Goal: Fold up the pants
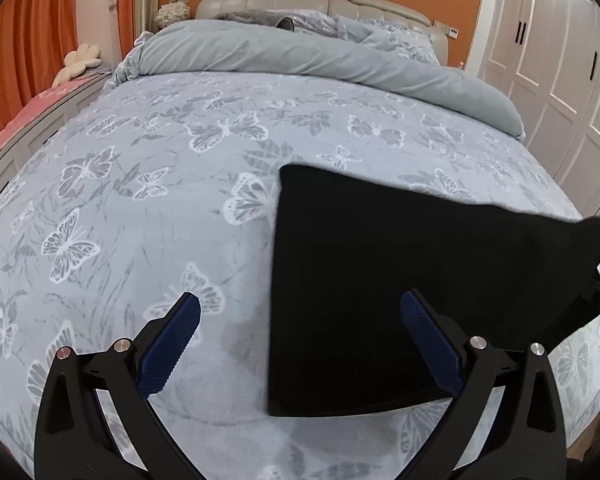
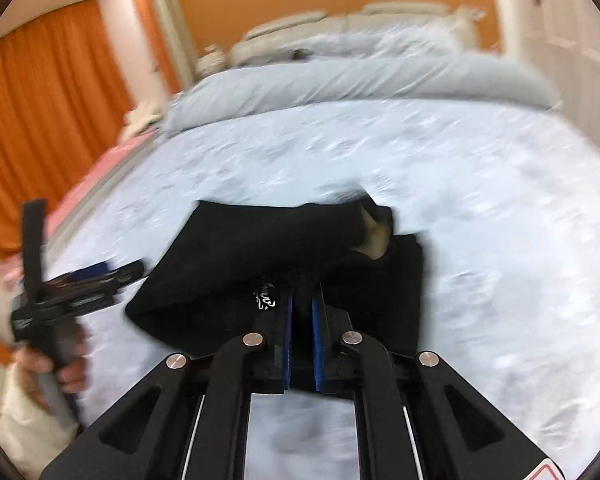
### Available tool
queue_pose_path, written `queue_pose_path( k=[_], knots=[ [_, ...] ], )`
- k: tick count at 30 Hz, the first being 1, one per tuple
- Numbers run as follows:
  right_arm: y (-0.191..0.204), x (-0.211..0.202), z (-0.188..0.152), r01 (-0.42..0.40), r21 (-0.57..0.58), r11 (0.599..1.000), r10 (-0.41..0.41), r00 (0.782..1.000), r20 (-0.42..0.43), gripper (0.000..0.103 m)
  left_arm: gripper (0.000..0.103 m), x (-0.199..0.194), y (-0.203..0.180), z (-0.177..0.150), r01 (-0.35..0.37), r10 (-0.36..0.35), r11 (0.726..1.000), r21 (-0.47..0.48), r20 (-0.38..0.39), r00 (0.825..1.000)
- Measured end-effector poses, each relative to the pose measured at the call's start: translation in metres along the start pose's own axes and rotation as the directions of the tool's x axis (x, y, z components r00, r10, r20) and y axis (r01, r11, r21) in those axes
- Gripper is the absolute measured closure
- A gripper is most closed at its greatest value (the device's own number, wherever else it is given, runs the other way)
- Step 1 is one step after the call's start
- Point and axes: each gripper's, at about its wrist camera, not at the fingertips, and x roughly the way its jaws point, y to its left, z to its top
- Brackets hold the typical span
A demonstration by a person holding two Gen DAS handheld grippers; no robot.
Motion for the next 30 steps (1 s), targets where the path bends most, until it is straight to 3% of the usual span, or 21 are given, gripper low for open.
queue_pose_path(
  k=[2, 3, 4, 7, 9, 10, 11, 18, 22, 25, 28, 30],
  knots=[
    [-0.028, 0.043, -0.019, -0.007, 0.09, 0.996, 0.022, 0.986, -0.167, 0.086, 0.005, 0.011, -0.003, -0.002, -0.018, 0.019, 1.0, 0.016, -0.049, 0.999],
    [-0.038, 0.05, -0.027, -0.033, 0.139, 0.99, 0.061, 0.976, -0.208, 0.086, 0.005, 0.015, -0.004, -0.003, -0.023, 0.025, 0.999, 0.024, -0.066, 0.998],
    [-0.038, 0.04, -0.024, -0.043, 0.139, 0.989, 0.068, 0.982, -0.178, 0.086, 0.005, 0.018, -0.005, -0.004, -0.03, 0.032, 0.999, 0.029, -0.075, 0.997],
    [-0.041, -0.011, -0.004, -0.045, 0.177, 0.983, 0.041, 0.999, 0.03, 0.07, 0.005, 0.013, -0.008, -0.004, -0.031, 0.033, 0.998, 0.046, -0.045, 0.998],
    [-0.041, -0.018, 0.007, -0.069, 0.189, 0.979, 0.058, 0.996, 0.066, 0.061, 0.005, 0.011, -0.01, -0.004, -0.04, 0.042, 0.998, 0.054, -0.026, 0.999],
    [-0.039, -0.014, 0.014, -0.068, 0.184, 0.981, 0.057, 0.996, 0.062, 0.049, 0.005, 0.011, -0.011, -0.004, -0.041, 0.042, 0.997, 0.059, -0.025, 0.999],
    [-0.035, -0.004, 0.026, -0.04, 0.165, 0.986, 0.032, 0.998, 0.047, 0.044, 0.005, 0.013, -0.012, -0.004, -0.04, 0.042, 0.997, 0.063, -0.03, 0.999],
    [-0.038, 0.024, 0.06, -0.062, 0.214, 0.975, 0.058, 0.998, 0.028, 0.043, 0.005, 0.02, -0.016, -0.006, -0.044, 0.048, 0.996, 0.082, -0.051, 0.998],
    [-0.055, 0.038, 0.065, -0.207, 0.34, 0.917, 0.208, 0.977, 0.034, 0.043, 0.005, 0.021, -0.017, -0.005, -0.02, 0.025, 0.996, 0.082, -0.052, 0.998],
    [-0.061, 0.049, 0.065, -0.158, 0.358, 0.92, 0.171, 0.985, -0.005, 0.037, 0.005, 0.02, -0.017, -0.005, -0.007, 0.012, 0.997, 0.083, -0.055, 0.998],
    [-0.073, 0.058, 0.059, -0.241, 0.426, 0.872, 0.264, 0.965, 0.004, 0.037, 0.005, 0.019, -0.02, -0.005, -0.002, 0.006, 0.996, 0.086, -0.052, 0.999],
    [-0.066, 0.066, 0.058, -0.217, 0.369, 0.904, 0.239, 0.971, -0.014, 0.039, 0.005, 0.02, -0.021, -0.005, -0.007, 0.012, 0.996, 0.092, -0.052, 0.999]
  ],
)
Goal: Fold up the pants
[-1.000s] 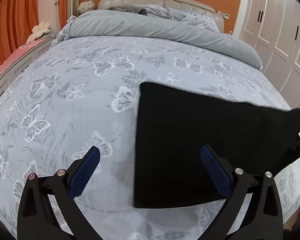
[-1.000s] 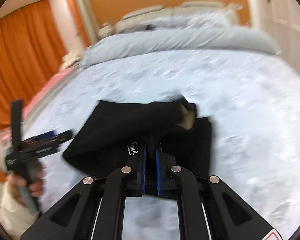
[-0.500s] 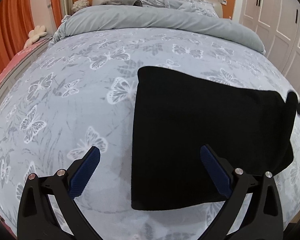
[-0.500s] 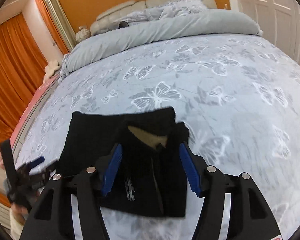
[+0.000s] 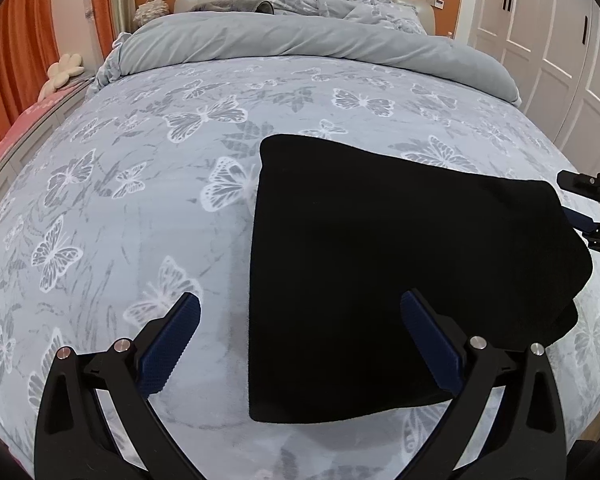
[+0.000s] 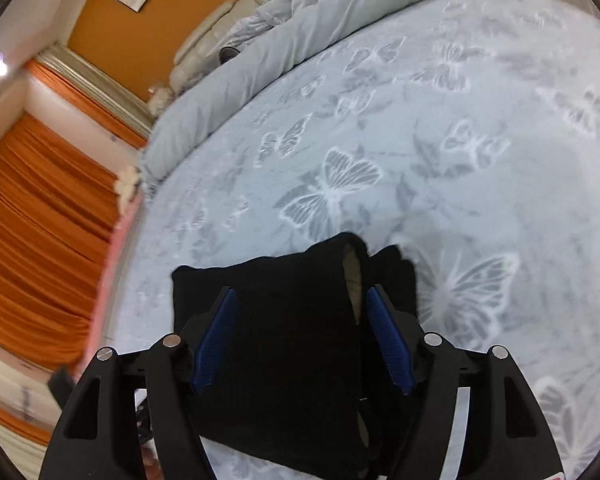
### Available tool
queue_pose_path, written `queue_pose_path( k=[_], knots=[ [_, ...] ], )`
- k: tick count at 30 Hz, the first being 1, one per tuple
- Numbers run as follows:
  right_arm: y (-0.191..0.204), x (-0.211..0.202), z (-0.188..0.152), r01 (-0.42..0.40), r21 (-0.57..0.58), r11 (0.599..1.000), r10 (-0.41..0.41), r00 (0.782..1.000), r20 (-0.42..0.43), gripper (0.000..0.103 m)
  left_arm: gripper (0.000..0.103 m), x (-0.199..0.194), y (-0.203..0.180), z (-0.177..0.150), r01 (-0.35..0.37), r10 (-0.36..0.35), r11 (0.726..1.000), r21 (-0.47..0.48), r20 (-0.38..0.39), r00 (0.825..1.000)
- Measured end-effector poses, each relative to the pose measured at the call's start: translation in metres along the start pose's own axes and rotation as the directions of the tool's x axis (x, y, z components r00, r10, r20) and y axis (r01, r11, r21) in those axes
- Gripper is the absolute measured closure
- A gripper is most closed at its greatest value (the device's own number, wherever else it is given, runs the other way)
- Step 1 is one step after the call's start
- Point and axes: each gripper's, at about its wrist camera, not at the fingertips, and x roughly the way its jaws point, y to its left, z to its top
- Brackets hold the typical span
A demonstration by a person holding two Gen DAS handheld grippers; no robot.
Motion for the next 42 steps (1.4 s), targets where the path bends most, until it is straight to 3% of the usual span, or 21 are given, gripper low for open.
queue_pose_path(
  k=[2, 4, 5, 6, 8, 9, 12, 13, 14, 17, 19, 21, 22, 23, 24, 27, 29, 32, 34, 38, 42],
  knots=[
    [0.011, 0.013, -0.005, 0.102, -0.087, 0.991, -0.104, 0.994, -0.016, 0.08, 0.005, 0.002, -0.002, 0.0, -0.003, 0.003, 1.0, 0.002, -0.006, 1.0],
    [0.027, 0.009, -0.008, 0.117, -0.144, 0.983, -0.114, 0.993, 0.03, 0.081, 0.005, 0.003, -0.003, -0.001, -0.003, 0.003, 1.0, 0.008, -0.009, 1.0],
    [0.037, -0.003, -0.008, 0.117, -0.172, 0.978, -0.104, 0.991, 0.083, 0.095, 0.005, 0.003, -0.005, -0.001, -0.009, 0.009, 1.0, 0.016, -0.008, 1.0],
    [0.051, -0.021, -0.007, 0.122, -0.215, 0.969, -0.088, 0.983, 0.159, 0.099, 0.005, 0.003, -0.006, -0.002, -0.013, 0.013, 1.0, 0.021, -0.006, 1.0],
    [0.065, -0.043, -0.009, 0.15, -0.256, 0.955, -0.082, 0.962, 0.259, 0.099, 0.005, 0.003, -0.008, -0.003, -0.014, 0.014, 1.0, 0.027, -0.006, 1.0],
    [0.061, -0.037, -0.009, 0.196, -0.263, 0.945, -0.127, 0.958, 0.259, 0.099, 0.005, 0.004, -0.008, -0.003, -0.014, 0.014, 0.999, 0.029, -0.008, 1.0],
    [0.029, 0.011, -0.014, 0.384, -0.248, 0.889, -0.364, 0.923, 0.124, 0.091, 0.005, 0.007, -0.009, -0.003, -0.02, 0.021, 0.999, 0.032, -0.015, 1.0],
    [0.021, 0.019, -0.018, 0.4, -0.231, 0.887, -0.392, 0.916, 0.082, 0.091, 0.005, 0.008, -0.009, -0.003, -0.023, 0.024, 0.999, 0.032, -0.021, 0.999],
    [0.025, 0.012, -0.02, 0.388, -0.224, 0.894, -0.375, 0.921, 0.103, 0.091, 0.005, 0.009, -0.009, -0.004, -0.027, 0.028, 0.999, 0.032, -0.024, 0.999],
    [0.071, -0.035, -0.026, 0.355, -0.285, 0.89, -0.265, 0.913, 0.31, 0.084, 0.005, 0.009, -0.009, -0.003, -0.046, 0.047, 0.998, 0.035, -0.023, 0.999],
    [0.091, -0.036, -0.03, 0.322, -0.328, 0.888, -0.214, 0.921, 0.326, 0.083, 0.005, 0.011, -0.008, -0.004, -0.048, 0.049, 0.998, 0.032, -0.029, 0.998],
    [0.086, -0.009, -0.031, 0.283, -0.348, 0.894, -0.214, 0.951, 0.225, 0.083, 0.005, 0.013, -0.007, -0.004, -0.047, 0.048, 0.999, 0.026, -0.041, 0.998],
    [0.072, 0.016, -0.032, 0.303, -0.342, 0.89, -0.272, 0.953, 0.136, 0.086, 0.005, 0.013, -0.006, -0.005, -0.05, 0.051, 0.999, 0.022, -0.045, 0.998],
    [0.055, 0.041, -0.033, 0.339, -0.33, 0.881, -0.342, 0.938, 0.051, 0.092, 0.005, 0.013, -0.005, -0.005, -0.054, 0.054, 0.998, 0.019, -0.046, 0.997],
    [0.035, 0.058, -0.036, 0.341, -0.307, 0.888, -0.361, 0.933, -0.007, 0.092, 0.005, 0.012, -0.002, -0.004, -0.059, 0.059, 0.998, 0.013, -0.042, 0.997],
    [0.05, 0.029, -0.026, 0.315, -0.266, 0.911, -0.307, 0.949, 0.072, 0.09, 0.005, 0.005, 0.013, 0.002, -0.081, 0.08, 0.996, -0.033, -0.02, 0.997],
    [0.073, 0.012, -0.025, 0.228, -0.281, 0.932, -0.201, 0.972, 0.12, 0.084, 0.005, 0.002, 0.033, 0.006, -0.098, 0.096, 0.99, -0.1, -0.019, 0.995],
    [0.127, 0.022, -0.028, 0.131, -0.368, 0.92, -0.112, 0.991, 0.073, 0.084, 0.005, 0.002, 0.066, 0.009, -0.124, 0.117, 0.971, -0.205, -0.045, 0.992],
    [0.164, 0.059, -0.033, 0.062, -0.429, 0.901, -0.083, 0.996, -0.031, 0.084, 0.005, -0.001, 0.087, 0.01, -0.131, 0.122, 0.954, -0.269, -0.049, 0.991],
    [0.213, 0.136, -0.038, 0.096, -0.522, 0.847, -0.172, 0.98, -0.1, 0.084, 0.005, -0.01, 0.113, 0.01, -0.171, 0.171, 0.928, -0.33, -0.031, 0.985],
    [0.227, 0.204, -0.045, 0.158, -0.545, 0.823, -0.268, 0.955, -0.129, 0.083, 0.005, -0.015, 0.125, 0.014, -0.201, 0.208, 0.918, -0.343, -0.016, 0.978]
  ],
)
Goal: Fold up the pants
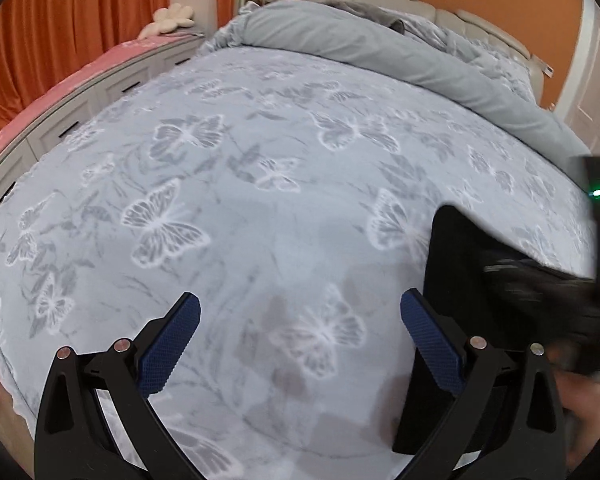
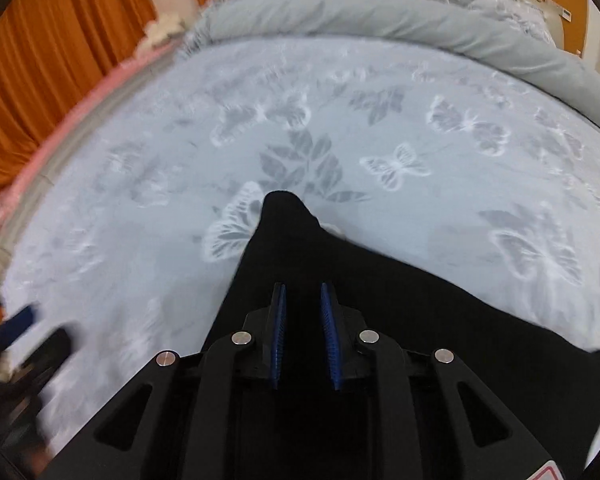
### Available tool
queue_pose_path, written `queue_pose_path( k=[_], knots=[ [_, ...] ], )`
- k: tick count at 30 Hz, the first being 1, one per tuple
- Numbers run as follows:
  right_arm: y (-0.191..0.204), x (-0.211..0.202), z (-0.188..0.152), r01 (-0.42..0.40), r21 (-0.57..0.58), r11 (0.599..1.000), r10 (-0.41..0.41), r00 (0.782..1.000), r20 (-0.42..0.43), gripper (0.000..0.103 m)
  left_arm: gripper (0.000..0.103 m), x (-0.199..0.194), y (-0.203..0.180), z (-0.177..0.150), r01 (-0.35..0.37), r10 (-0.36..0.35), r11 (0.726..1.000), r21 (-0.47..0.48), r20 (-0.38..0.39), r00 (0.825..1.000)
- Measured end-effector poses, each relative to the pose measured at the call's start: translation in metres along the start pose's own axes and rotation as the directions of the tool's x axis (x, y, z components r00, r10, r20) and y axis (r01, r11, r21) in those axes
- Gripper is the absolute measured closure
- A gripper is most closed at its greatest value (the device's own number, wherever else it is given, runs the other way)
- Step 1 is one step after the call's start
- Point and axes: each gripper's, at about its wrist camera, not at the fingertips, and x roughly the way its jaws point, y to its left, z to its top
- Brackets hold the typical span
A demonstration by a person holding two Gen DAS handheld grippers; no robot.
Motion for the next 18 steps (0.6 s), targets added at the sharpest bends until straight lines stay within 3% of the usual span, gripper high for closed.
queue_pose_path(
  k=[4, 7, 8, 13, 15, 18],
  knots=[
    [0.025, 0.014, 0.011, 0.058, -0.077, 0.995, -0.058, 0.998, 0.012, 0.082, 0.005, 0.006, 0.007, 0.005, 0.015, -0.015, 1.0, -0.027, -0.013, 1.0],
    [0.009, -0.014, 0.013, -0.079, -0.001, 0.997, 0.079, 0.994, 0.068, 0.091, 0.005, 0.008, 0.01, 0.005, 0.029, -0.03, 0.999, -0.042, -0.025, 0.999],
    [0.003, -0.022, 0.01, -0.087, 0.017, 0.996, 0.085, 0.993, 0.083, 0.091, 0.005, 0.008, 0.009, 0.005, 0.032, -0.033, 0.999, -0.042, -0.025, 0.999],
    [-0.046, -0.072, -0.044, 0.017, 0.059, 0.998, -0.024, 0.994, 0.111, 0.091, 0.005, 0.01, -0.004, 0.002, 0.064, -0.065, 0.998, -0.012, -0.031, 0.997],
    [-0.076, -0.103, -0.071, 0.066, 0.105, 0.992, -0.081, 0.986, 0.143, 0.089, 0.005, 0.009, -0.014, -0.002, 0.119, -0.118, 0.993, 0.015, -0.05, 0.992],
    [-0.121, -0.143, -0.111, 0.165, 0.178, 0.97, -0.197, 0.965, 0.176, 0.066, 0.005, 0.005, -0.035, -0.011, 0.234, -0.229, 0.97, 0.059, -0.087, 0.97]
  ],
)
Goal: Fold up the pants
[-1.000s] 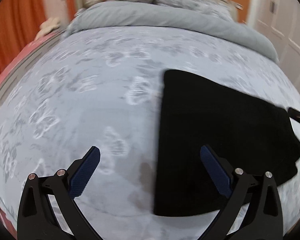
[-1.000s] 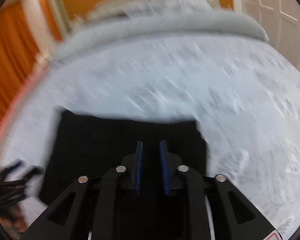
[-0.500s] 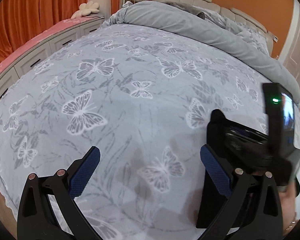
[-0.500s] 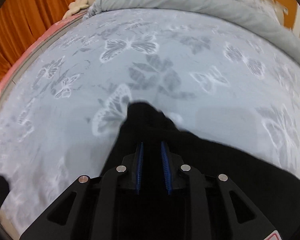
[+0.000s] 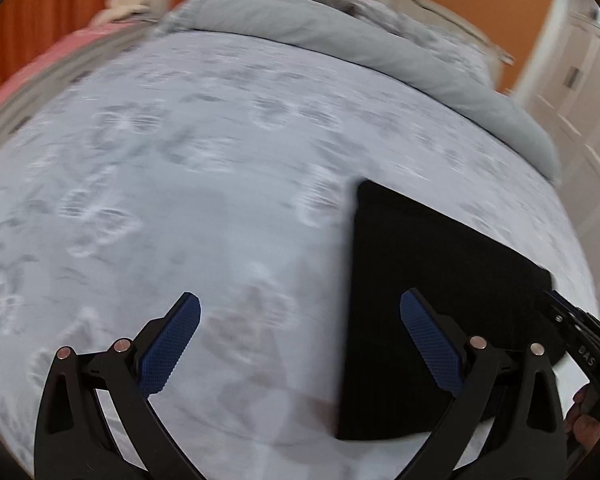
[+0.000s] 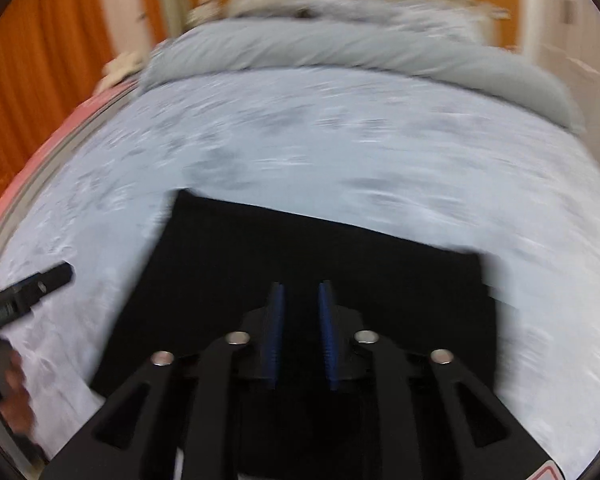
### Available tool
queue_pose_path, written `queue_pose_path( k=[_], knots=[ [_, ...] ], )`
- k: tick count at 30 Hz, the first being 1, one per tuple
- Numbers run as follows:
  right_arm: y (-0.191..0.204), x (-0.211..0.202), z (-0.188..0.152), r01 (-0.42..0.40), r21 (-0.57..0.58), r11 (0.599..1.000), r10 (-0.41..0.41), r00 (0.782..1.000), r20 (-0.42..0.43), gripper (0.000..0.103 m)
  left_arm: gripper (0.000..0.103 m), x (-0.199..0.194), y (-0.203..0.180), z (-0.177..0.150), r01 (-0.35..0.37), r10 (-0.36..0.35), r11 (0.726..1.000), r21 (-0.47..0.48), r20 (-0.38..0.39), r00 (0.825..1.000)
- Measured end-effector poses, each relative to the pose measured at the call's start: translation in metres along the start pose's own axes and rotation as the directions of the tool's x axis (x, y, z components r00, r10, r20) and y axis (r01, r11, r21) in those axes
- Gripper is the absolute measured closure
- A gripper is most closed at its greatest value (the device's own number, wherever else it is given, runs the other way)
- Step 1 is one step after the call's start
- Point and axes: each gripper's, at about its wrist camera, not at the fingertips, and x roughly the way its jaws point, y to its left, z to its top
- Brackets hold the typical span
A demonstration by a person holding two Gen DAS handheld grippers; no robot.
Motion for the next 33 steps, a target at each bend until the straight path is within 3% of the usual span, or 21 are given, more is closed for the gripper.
queue_pose_path(
  k=[1, 4, 10, 16, 19, 20, 21, 22, 23, 24, 27, 29, 31, 32, 33],
  knots=[
    [-0.027, -0.015, -0.014, 0.051, 0.037, 0.998, -0.051, 0.999, 0.01, 0.057, 0.005, 0.0, -0.008, -0.003, 0.027, -0.027, 0.999, 0.019, -0.009, 1.0],
    [-0.071, -0.025, -0.04, 0.106, 0.107, 0.989, -0.104, 0.994, -0.026, 0.056, 0.005, 0.009, -0.03, -0.019, 0.078, -0.073, 0.994, 0.073, -0.069, 0.995],
    [-0.095, -0.011, -0.076, 0.022, 0.175, 0.984, 0.003, 0.99, -0.142, 0.056, 0.005, 0.033, -0.051, -0.046, 0.038, -0.014, 0.991, 0.125, -0.187, 0.982],
    [-0.107, 0.008, -0.09, -0.063, 0.254, 0.965, 0.117, 0.972, -0.203, 0.053, 0.005, 0.053, -0.042, -0.056, 0.103, -0.094, 0.994, 0.021, -0.267, 0.959],
    [-0.112, 0.018, -0.094, -0.135, 0.326, 0.936, 0.213, 0.952, -0.219, 0.051, 0.005, 0.055, -0.038, -0.056, 0.13, -0.133, 0.991, -0.027, -0.25, 0.959],
    [-0.113, 0.02, -0.093, -0.147, 0.333, 0.931, 0.228, 0.949, -0.219, 0.059, 0.013, 0.055, -0.04, -0.055, 0.141, -0.141, 0.99, -0.021, -0.244, 0.959],
    [-0.111, 0.022, -0.092, -0.18, 0.342, 0.922, 0.262, 0.942, -0.21, 0.071, 0.032, 0.054, -0.041, -0.055, 0.161, -0.16, 0.987, -0.016, -0.236, 0.959],
    [-0.108, 0.019, -0.09, -0.193, 0.336, 0.922, 0.269, 0.943, -0.196, 0.078, 0.041, 0.051, -0.043, -0.055, 0.188, -0.187, 0.982, -0.018, -0.229, 0.955],
    [-0.103, 0.012, -0.088, -0.184, 0.307, 0.934, 0.248, 0.952, -0.182, 0.082, 0.062, 0.046, -0.045, -0.054, 0.213, -0.21, 0.977, -0.009, -0.218, 0.953],
    [-0.098, 0.0, -0.085, -0.18, 0.279, 0.943, 0.229, 0.962, -0.152, 0.083, 0.072, 0.04, -0.047, -0.053, 0.217, -0.21, 0.976, 0.012, -0.206, 0.956],
    [-0.101, -0.037, -0.085, -0.244, 0.288, 0.926, 0.265, 0.964, -0.037, 0.087, 0.082, 0.014, -0.046, -0.052, 0.222, -0.211, 0.974, 0.05, -0.159, 0.964],
    [-0.105, -0.059, -0.091, -0.228, 0.272, 0.935, 0.234, 0.972, 0.009, 0.087, 0.083, -0.006, -0.038, -0.057, 0.277, -0.268, 0.96, 0.04, -0.16, 0.95],
    [-0.118, -0.058, -0.107, -0.174, 0.291, 0.941, 0.198, 0.979, -0.055, 0.087, 0.083, -0.013, -0.027, -0.07, 0.323, -0.315, 0.946, 0.016, -0.19, 0.93],
    [-0.123, -0.047, -0.115, -0.148, 0.295, 0.944, 0.191, 0.974, -0.125, 0.084, 0.081, -0.008, -0.023, -0.084, 0.323, -0.312, 0.947, 0.01, -0.227, 0.923],
    [-0.127, -0.022, -0.129, -0.082, 0.28, 0.957, 0.158, 0.953, -0.26, 0.083, 0.077, 0.002, -0.021, -0.092, 0.3, -0.288, 0.954, 0.005, -0.265, 0.92]
  ],
)
